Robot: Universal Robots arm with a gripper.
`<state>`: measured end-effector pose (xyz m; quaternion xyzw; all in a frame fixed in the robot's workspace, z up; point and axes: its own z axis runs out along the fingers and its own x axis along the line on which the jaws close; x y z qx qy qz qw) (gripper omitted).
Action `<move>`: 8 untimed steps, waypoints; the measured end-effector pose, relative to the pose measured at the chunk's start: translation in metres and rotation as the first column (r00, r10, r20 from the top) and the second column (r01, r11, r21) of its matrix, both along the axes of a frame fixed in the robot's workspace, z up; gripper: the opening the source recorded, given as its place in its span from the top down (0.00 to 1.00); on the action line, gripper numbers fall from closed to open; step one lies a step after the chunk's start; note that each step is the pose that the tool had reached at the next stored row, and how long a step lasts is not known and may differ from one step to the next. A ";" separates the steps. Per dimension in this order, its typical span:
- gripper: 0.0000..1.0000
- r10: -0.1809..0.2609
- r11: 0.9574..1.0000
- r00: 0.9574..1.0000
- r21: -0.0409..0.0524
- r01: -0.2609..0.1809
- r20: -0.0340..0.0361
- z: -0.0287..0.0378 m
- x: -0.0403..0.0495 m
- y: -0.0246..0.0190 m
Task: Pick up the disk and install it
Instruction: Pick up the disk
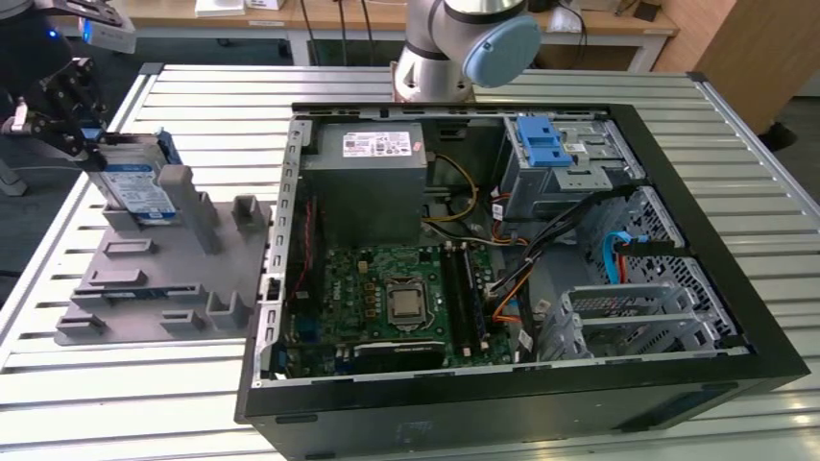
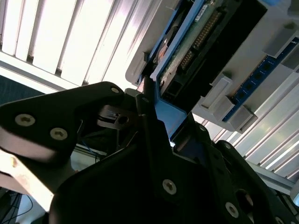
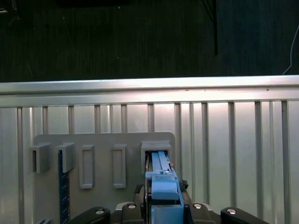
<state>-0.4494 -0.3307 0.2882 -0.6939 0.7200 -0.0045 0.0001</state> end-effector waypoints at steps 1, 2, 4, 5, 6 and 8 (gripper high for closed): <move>0.59 0.000 1.000 1.000 0.000 0.000 0.000 0.0000 0.0000 0.0000; 0.63 0.000 1.000 1.000 0.000 0.000 0.000 0.0000 0.0000 0.0000; 0.63 0.001 1.000 1.000 0.000 -0.001 0.000 -0.0002 0.0000 -0.0006; 0.63 0.005 1.000 1.000 0.000 -0.005 0.000 -0.0002 -0.0001 -0.0013; 0.63 0.011 1.000 1.000 0.000 -0.011 0.000 -0.0001 -0.0002 -0.0018; 0.63 0.018 1.000 1.000 0.000 -0.018 0.000 0.0000 -0.0002 -0.0021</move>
